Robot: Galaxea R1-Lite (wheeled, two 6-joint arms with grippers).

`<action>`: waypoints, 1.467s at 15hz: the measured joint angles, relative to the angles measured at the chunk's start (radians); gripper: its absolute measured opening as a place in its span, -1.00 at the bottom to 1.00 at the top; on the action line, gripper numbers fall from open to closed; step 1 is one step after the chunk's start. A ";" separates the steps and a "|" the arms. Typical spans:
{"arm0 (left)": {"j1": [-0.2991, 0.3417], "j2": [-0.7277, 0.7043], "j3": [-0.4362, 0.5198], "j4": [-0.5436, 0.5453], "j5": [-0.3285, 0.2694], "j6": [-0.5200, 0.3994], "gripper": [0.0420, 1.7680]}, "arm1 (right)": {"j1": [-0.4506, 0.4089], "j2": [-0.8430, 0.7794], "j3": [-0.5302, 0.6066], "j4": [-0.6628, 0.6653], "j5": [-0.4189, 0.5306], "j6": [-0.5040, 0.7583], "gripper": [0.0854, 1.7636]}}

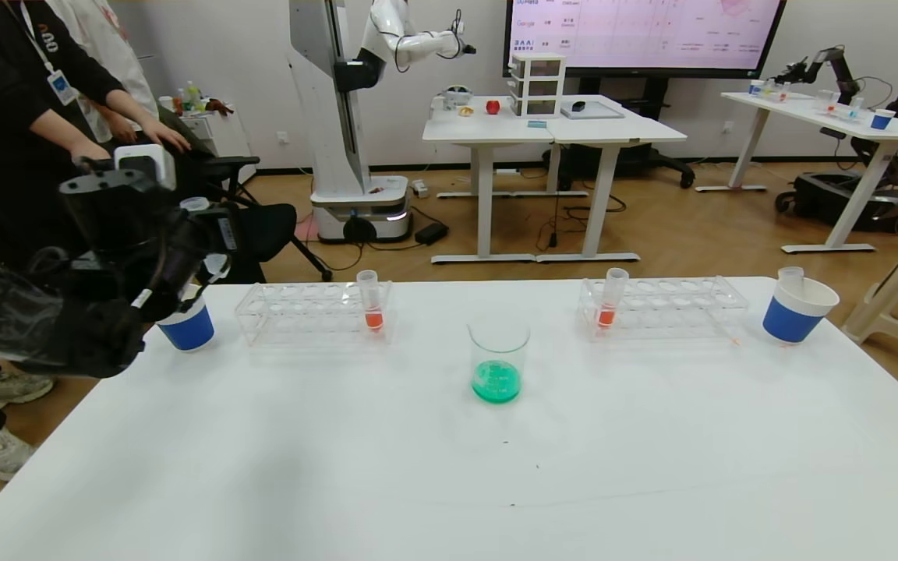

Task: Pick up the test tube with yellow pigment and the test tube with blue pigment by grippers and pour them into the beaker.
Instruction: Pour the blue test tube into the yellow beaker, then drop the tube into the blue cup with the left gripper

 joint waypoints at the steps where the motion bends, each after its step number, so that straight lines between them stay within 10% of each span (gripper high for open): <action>1: 0.057 -0.004 0.008 0.000 -0.034 -0.008 -0.47 | 0.000 0.000 0.000 0.000 0.000 0.000 0.97; 7: 0.242 0.049 -0.029 -0.001 -0.113 -0.016 -0.47 | 0.000 0.000 0.000 0.000 0.000 0.000 0.97; 22: 0.241 0.291 -0.011 -0.209 -0.103 -0.006 -0.47 | 0.000 0.000 0.000 0.000 0.000 0.000 0.97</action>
